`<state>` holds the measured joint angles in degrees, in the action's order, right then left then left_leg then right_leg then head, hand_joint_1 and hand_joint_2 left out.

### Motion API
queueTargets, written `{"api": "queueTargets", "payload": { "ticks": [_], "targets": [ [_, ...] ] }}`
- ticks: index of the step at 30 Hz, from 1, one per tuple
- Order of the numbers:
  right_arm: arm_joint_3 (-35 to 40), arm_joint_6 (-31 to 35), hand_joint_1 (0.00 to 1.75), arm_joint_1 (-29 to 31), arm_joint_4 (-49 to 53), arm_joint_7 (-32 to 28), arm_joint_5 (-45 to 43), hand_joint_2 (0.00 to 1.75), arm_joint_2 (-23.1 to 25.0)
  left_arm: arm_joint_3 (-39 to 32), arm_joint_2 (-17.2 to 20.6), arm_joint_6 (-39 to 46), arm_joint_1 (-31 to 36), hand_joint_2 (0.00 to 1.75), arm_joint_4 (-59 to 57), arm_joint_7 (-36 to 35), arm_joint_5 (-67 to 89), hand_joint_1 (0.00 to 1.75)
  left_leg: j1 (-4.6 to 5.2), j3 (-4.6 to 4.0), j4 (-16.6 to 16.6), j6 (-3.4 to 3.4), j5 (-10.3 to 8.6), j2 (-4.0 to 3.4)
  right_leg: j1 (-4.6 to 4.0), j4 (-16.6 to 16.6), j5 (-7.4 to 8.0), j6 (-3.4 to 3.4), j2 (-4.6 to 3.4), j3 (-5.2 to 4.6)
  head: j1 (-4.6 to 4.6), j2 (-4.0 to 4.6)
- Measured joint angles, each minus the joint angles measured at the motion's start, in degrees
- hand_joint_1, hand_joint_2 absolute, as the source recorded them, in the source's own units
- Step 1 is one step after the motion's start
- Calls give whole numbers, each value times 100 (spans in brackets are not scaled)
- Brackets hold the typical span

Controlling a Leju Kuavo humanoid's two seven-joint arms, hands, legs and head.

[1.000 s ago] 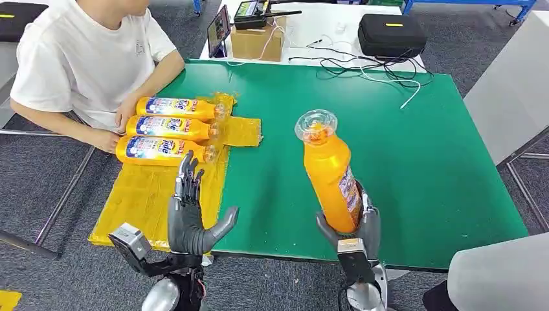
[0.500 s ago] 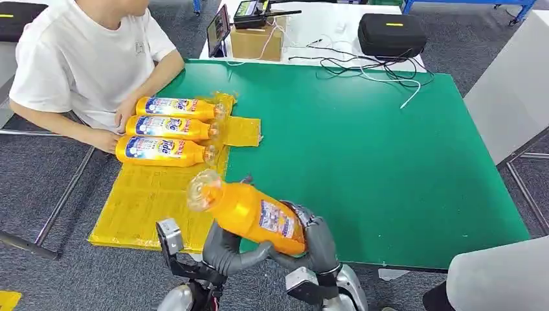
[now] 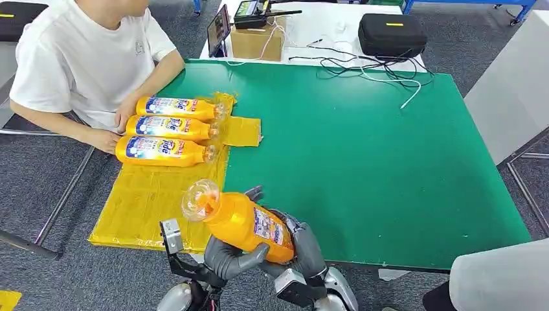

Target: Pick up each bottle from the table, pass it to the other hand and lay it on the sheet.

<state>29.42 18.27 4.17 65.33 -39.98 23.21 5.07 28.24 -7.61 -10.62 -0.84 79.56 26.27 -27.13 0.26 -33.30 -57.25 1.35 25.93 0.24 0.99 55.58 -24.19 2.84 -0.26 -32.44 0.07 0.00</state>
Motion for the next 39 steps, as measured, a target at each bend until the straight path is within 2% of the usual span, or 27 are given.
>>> {"api": "queueTargets", "payload": {
  "ticks": [2, 3, 8, 16, 19, 24, 27, 32, 34, 39],
  "targets": [
    [4, -111, 0, 5, -11, -4, -33, 175, 0, -26, 2, -148, 2, 175, -44, 22, -50, 175, 0, 0, 0, 0, 0, 0, 0, 0, 0, 0, 0, 0, 0, -2],
    [11, -187, 0, 6, -11, -4, -43, 0, 0, -43, 2, -216, 3, 175, -65, 39, -65, 175, 0, 0, 0, 0, 0, 0, 0, 0, 0, 0, 0, 0, 0, 0],
    [94, -721, 0, 8, 46, 39, -105, 0, -35, -90, 18, -524, -1, 175, -109, 127, -81, 175, 0, 0, 0, 0, 0, 0, 0, 0, 0, 0, 0, 0, 0, 0],
    [190, -859, 0, 14, 297, 295, -100, 0, -63, -142, 17, -542, 1, 175, -173, 251, 53, 175, 0, 0, 0, 0, 0, 0, 0, 0, 0, 0, 0, -1, 0, -2],
    [184, -705, 0, 9, 339, 396, -48, 0, -79, -149, -2, 155, 11, 175, -173, 315, 567, 175, 0, 0, -1, 0, 0, 0, 0, 0, 0, 0, 0, -1, 0, 0],
    [-2, -82, 0, -156, 642, 455, 24, 0, -136, -199, -105, 3208, 114, 175, -192, 646, 2601, 175, 2, -1, -1, 0, 0, 0, 1, 0, 1, 0, 0, -5, 0, -2],
    [-219, 26, 0, -226, 842, 455, -155, 0, -164, -367, -184, 4670, 294, 175, -295, 914, 3667, 175, 1, -1, -2, 1, -1, 7, 1, 0, 1, 0, 7, -3, 0, 0],
    [-711, 2, 0, -256, 1012, 529, -873, 0, -54, -1177, -591, 5032, 428, 175, -588, 1139, 5739, 175, 2, -1, -2, 1, -2, 0, 2, 0, 2, 0, 6, -1, 0, 0],
    [-923, 18, 0, -246, 1016, 579, -1060, 0, 46, -1634, -789, 5043, 518, 175, -735, 1161, 6219, 175, 3, -1, -2, 1, -2, -1, 2, 0, 2, 0, 6, -1, 0, 0],
    [-1191, 18, 0, -112, 903, 619, -1235, 0, 225, -2674, -1001, 5069, 873, 175, -1213, 975, 7212, 175, 0, 0, -2, -2, -4, 1, -1, 2, 2, 0, 6, -2, 2, 0]
  ]
}}
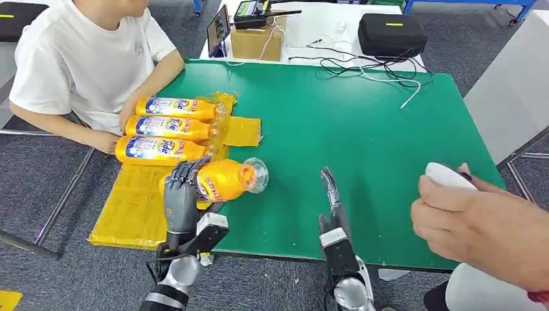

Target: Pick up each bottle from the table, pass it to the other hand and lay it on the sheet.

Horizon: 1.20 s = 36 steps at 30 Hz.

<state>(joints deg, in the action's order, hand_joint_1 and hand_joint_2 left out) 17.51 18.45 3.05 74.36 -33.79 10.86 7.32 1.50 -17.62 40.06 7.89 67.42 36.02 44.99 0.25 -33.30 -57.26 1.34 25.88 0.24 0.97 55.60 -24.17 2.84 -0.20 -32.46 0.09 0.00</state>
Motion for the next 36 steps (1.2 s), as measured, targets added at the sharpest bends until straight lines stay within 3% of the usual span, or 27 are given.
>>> {"api": "queueTargets", "payload": {
  "ticks": [4, 8, 12, 18, 19, 20, 21, 22, 27, 28, 36],
  "targets": [
    [-81, -65, 0, 84, -177, -13, -74, 0, 92, -791, -50, 2, 354, 175, -457, -256, 1371, 175, -1, -1, 0, -3, -3, -1, 0, 4, 0, 0, 0, -1, -2, 0],
    [-116, -122, 0, 139, -315, -15, -94, 0, 146, -1331, -41, 2, 667, 175, -966, -1019, 2437, 175, 0, -3, 0, -3, -3, 4, 1, 3, 0, 0, 2, -2, -2, 0],
    [-162, -203, 0, 211, -442, -13, -122, 0, 205, -1440, 147, 4, 1023, 175, -1747, -2027, 2957, 175, 0, -4, 0, -3, -3, 1, 2, 3, 0, 0, 1, -1, -2, 0],
    [-232, -240, 0, 261, -603, -4, -155, 0, 284, -1457, 459, 9, 1410, 175, -2693, -2640, 3063, 175, 0, -4, 0, -3, -3, 4, 2, 5, 0, 0, 1, -1, 0, -2],
    [-236, -243, 0, 274, -632, -7, -160, 0, 293, -1453, 512, 11, 1482, 175, -2861, -2673, 3042, 143, 0, -3, 1, -3, -3, 2, 1, 5, 0, 0, 1, -1, -2, -2],
    [-245, -240, 0, 279, -653, -7, -162, 0, 304, -1444, 540, 22, 1533, 175, -2988, -2673, 2996, 143, 0, -3, 1, -3, -3, 1, 2, 4, 0, 0, 1, -1, -2, 0],
    [-251, -240, 0, 281, -669, -7, -164, 0, 313, -1422, 562, 26, 1582, 175, -3071, -2673, 2961, 16, 0, -2, 1, -3, -3, 1, 2, 4, 0, 0, 1, -1, 0, -2],
    [-264, -240, 0, 285, -690, -5, -164, 0, 319, -1398, 579, 24, 1631, 175, -3182, -2673, 2926, 0, 0, -2, 1, -3, -3, 1, 2, 4, 0, 0, 1, -1, -2, 0],
    [-317, -245, 0, 300, -771, -4, -168, 0, 330, -1282, 660, -199, 1878, 175, -3641, -2634, 2705, 0, 0, 6, 1, -5, -5, 2, 2, 5, 0, -1, 1, 7, 0, 0],
    [-339, -260, 0, 300, -789, -6, -168, 0, 330, -1228, 669, -316, 1923, 0, -3702, -2625, 2629, 0, 0, 9, 1, -5, -6, 6, 2, 5, 0, -1, 2, 13, 0, -2],
    [-413, -336, 0, 319, -876, 2, -120, 0, 330, -817, 682, -1182, 2041, 0, -3781, -2359, 2002, 0, 4, 16, 1, 6, -17, 39, 6, 4, -1, 0, 42, 33, 0, 0]
  ]
}}
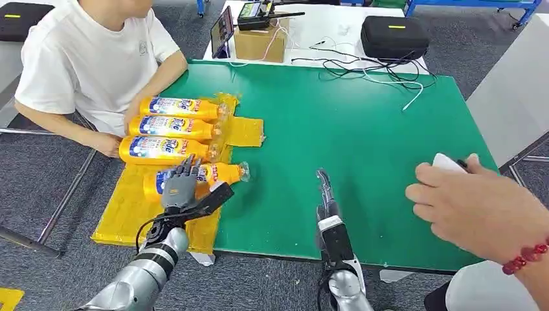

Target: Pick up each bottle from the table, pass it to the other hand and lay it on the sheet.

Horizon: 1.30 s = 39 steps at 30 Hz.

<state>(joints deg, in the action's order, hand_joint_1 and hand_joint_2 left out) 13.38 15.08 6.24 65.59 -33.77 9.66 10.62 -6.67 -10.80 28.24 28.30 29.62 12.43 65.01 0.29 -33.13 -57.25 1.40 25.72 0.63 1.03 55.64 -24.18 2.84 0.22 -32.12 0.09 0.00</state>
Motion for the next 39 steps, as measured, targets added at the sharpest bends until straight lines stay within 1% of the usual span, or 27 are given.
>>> {"api": "queueTargets", "payload": {
  "ticks": [3, 4, 6, 9, 10, 12, 13, 15, 16, 19, 20, 22, 24, 25, 27, 28, 31, 32, 35, 36, 39],
  "targets": [
    [-31, -20, 0, 1, -20, 2, 57, 0, 0, 279, 0, -147, -29, 0, 90, 173, -478, 0, 4, 0, 0, 3, -2, 1, 4, -1, 1, 1, 0, 2, -2, 0],
    [-39, -22, 0, 2, -28, 2, 64, 0, 0, 377, 0, -149, -62, 175, 147, 254, -701, 0, 4, 0, 0, 3, -3, 1, 4, 0, 2, 1, 0, 2, -2, 0],
    [-70, -24, 0, 2, -44, 2, 70, 0, 0, 624, 0, -138, -166, 175, 322, 370, -1158, 0, 4, 0, -1, 3, -3, 0, 4, 0, 2, 1, 0, 1, 0, 0],
    [-79, -18, 0, 1, -59, -24, 123, 0, 0, 919, -9, 109, -357, 175, 617, 926, -2048, 0, 4, -4, -1, 3, -3, -3, 3, 0, 2, 1, -1, -7, -2, 0],
    [-79, -9, 0, 1, -59, -37, 136, 0, 0, 965, -26, 210, -432, 0, 717, 1109, -2312, 0, 3, -8, -2, 3, -3, -7, 2, 0, 2, 1, -3, -12, 0, 0],
    [-81, 63, 0, -1, -68, -124, 160, 0, -2, 1082, -63, 442, -586, 0, 1056, 1422, -2874, 0, 3, -14, -2, 3, -3, -9, 1, 1, 2, 1, -4, -19, -2, 0],
    [-77, 122, 0, -5, -70, -196, 166, 0, -2, 1168, -72, 565, -674, 175, 1264, 1582, -3231, 0, 3, -15, -2, 3, -2, -9, 1, 0, 2, 1, -4, -20, -2, -2],
    [-63, 247, 0, -13, -70, -348, 175, 0, -2, 1275, -109, 717, -807, 175, 1644, 1881, -4002, 0, 3, -18, -2, 3, -2, -5, 1, 0, 2, 1, -3, -23, -2, -2],
    [-57, 323, 0, -17, -68, -415, 192, 0, 0, 1308, -131, 708, -858, 0, 1804, 1997, -4387, 0, 3, -20, -2, 3, -2, -5, 1, 0, 2, 1, -2, -24, -2, -2],
    [26, 650, 0, -61, 0, -577, 238, 0, -11, 1406, -197, 488, -1028, 0, 2409, 2164, -5577, 0, 3, -21, -2, 3, -2, -10, 2, 0, 2, 1, -4, -28, -2, 0],
    [68, 781, 0, -96, 68, -601, 212, 175, -17, 1463, -210, 333, -1089, 0, 2606, 2149, -5936, 0, 3, -22, -2, 3, -2, -9, 1, 0, 2, 1, -5, -28, 0, -2],
    [171, 909, 0, -185, 278, -614, 19, 175, -28, 1579, -210, -181, -1252, 0, 3039, 2059, -6724, 0, 3, -23, -1, 3, -2, -9, 2, 0, 2, 1, -5, -29, -2, 0],
    [258, 891, 0, -275, 521, -623, -245, 175, -46, 1655, -212, -646, -1442, 0, 3476, 1972, -7289, 0, 3, -23, -1, 3, -2, -11, 1, -1, 2, 1, -6, -30, -2, 0],
    [288, 777, 0, -328, 642, -623, -427, 0, -48, 1690, -212, -843, -1541, 0, 3692, 1915, -7555, 0, 3, -23, -1, 3, -1, -12, 1, -1, 2, 1, -7, -30, -2, 0],
    [321, 559, 0, -437, 840, -623, -665, 0, -48, 1730, -219, -1048, -1740, 0, 4066, 1823, -7905, 0, 2, -24, -1, 2, -1, -11, 1, -1, 1, 1, -8, -32, -2, 0],
    [319, 452, 0, -487, 912, -625, -783, 0, -46, 1765, -219, -1137, -1840, 175, 4225, 1749, -8007, 0, 3, -24, -1, 2, -1, -11, 1, -1, 1, 1, -8, -32, 0, 0],
    [275, 496, 0, -670, 1117, -623, -892, 0, -15, 1922, -221, -1367, -2179, 175, 4597, 1366, -8329, 0, 3, -27, 0, 1, 1, -11, 1, -2, 0, 1, -8, -34, -2, 0],
    [256, 560, 0, -741, 1187, -614, -889, 0, 7, 2001, -221, -1386, -2298, 0, 4680, 1325, -8410, 0, 3, -30, 0, 1, 1, -11, 1, -2, 0, 1, -8, -38, -2, 0],
    [242, 889, 0, -927, 1425, -379, -968, 0, 63, 2236, -195, -1085, -2566, 0, 4859, 1497, -8357, 0, 3, -34, 0, 1, 2, -12, 1, -2, 0, 1, -8, -42, 0, 0],
    [242, 1017, 0, -980, 1494, -298, -968, 0, 94, 2316, -181, -1004, -2639, 175, 4911, 1546, -8344, 0, 3, -34, 0, 1, 2, -12, 2, -2, 0, 1, -8, -42, -2, 0],
    [313, 1548, 0, -1101, 1692, 7, -740, 0, 140, 2554, -155, -669, -2835, 175, 5023, 1668, -8302, 0, 3, -34, 0, 1, 2, -12, 1, -2, 0, 1, -8, -42, -2, -2]
  ]
}}
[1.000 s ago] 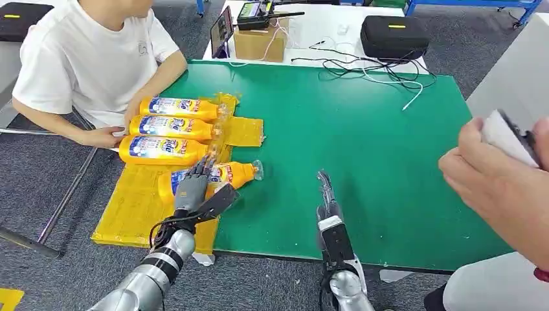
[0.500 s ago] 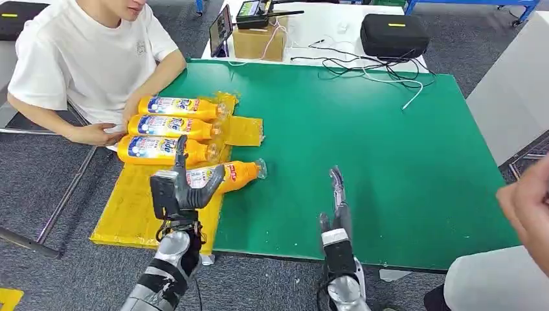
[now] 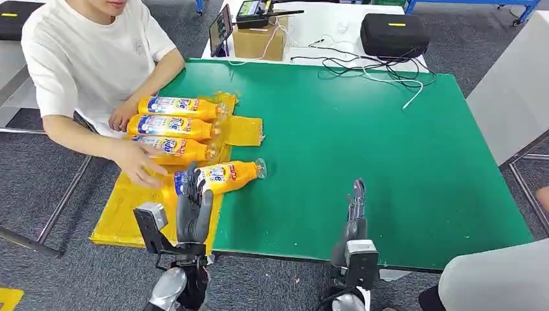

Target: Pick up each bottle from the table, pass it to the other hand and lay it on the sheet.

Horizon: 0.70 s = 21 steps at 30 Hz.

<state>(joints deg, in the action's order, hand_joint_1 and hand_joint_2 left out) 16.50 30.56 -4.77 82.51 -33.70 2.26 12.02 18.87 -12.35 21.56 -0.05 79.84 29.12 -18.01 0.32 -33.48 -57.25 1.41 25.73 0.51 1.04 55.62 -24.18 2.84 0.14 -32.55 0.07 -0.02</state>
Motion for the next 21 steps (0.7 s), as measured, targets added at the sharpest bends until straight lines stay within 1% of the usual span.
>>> {"api": "queueTargets", "payload": {
  "ticks": [2, 4, 5, 7, 12, 13, 16, 18, 19, 21],
  "targets": [
    [114, 257, 0, -41, 68, 205, 205, 0, 0, 131, 0, 205, -79, 175, 61, 107, -17, 0, 0, 0, 0, 0, 0, -1, 0, 0, 0, 0, 0, 0, 0, 2],
    [302, 60, 0, -45, 78, 323, 268, 0, -22, 240, 0, 395, -94, 175, 89, 315, -13, 0, 0, 0, 0, 0, 0, -1, 0, 0, 0, 0, 0, -1, 0, 2],
    [471, -99, 0, -44, 78, 336, 232, 0, -70, 308, 4, 540, -89, 175, 96, 484, 26, 0, 0, 1, 0, 0, 0, -1, 0, 0, 0, 0, 0, 0, 0, 2],
    [702, -204, 0, -42, 78, 343, 62, 0, -109, 352, 7, 776, -87, 175, 127, 756, 72, 0, -1, 0, 1, 0, -1, 0, -1, 0, 0, 0, 0, 1, 2, 2],
    [987, -300, 0, 109, 65, 343, -151, 0, -170, 338, 63, 895, -92, 175, 325, 833, 72, 0, -2, 1, 0, 0, -2, 0, -1, 1, 0, 0, 0, 2, 0, 2],
    [1023, -300, 0, 119, 65, 343, -154, 175, -177, 339, 70, 896, -92, 175, 343, 835, 72, 0, -2, 1, 0, 0, -2, 0, -1, 1, 0, 0, 0, 2, 0, 2],
    [1088, -410, 0, 144, 65, 349, -175, 175, -206, 334, 87, 988, -105, 175, 396, 909, 147, 0, -1, -2, 0, 0, -1, 0, -1, 2, 0, 0, 0, 2, 0, 0],
    [1125, -552, 0, 210, 63, 395, -156, 175, -232, 319, 101, 1192, -158, 175, 513, 1038, 433, 0, -1, -3, 0, 0, -1, -3, -1, 2, 0, 0, -3, 0, 2, 2],
    [1125, -755, 0, 254, 61, 473, -277, 175, -236, 293, 103, 1351, -190, 175, 586, 1069, 788, 0, -1, -3, 0, 0, -1, -2, -1, 1, 0, 0, -3, -1, 2, 2],
    [1015, -1381, 0, 306, 61, 710, -832, 175, -197, 153, 83, 1649, -207, 175, 588, 1088, 1664, 0, -1, -1, 0, 0, -1, 3, -1, 0, 0, 0, -1, -5, 0, 0]
  ]
}}
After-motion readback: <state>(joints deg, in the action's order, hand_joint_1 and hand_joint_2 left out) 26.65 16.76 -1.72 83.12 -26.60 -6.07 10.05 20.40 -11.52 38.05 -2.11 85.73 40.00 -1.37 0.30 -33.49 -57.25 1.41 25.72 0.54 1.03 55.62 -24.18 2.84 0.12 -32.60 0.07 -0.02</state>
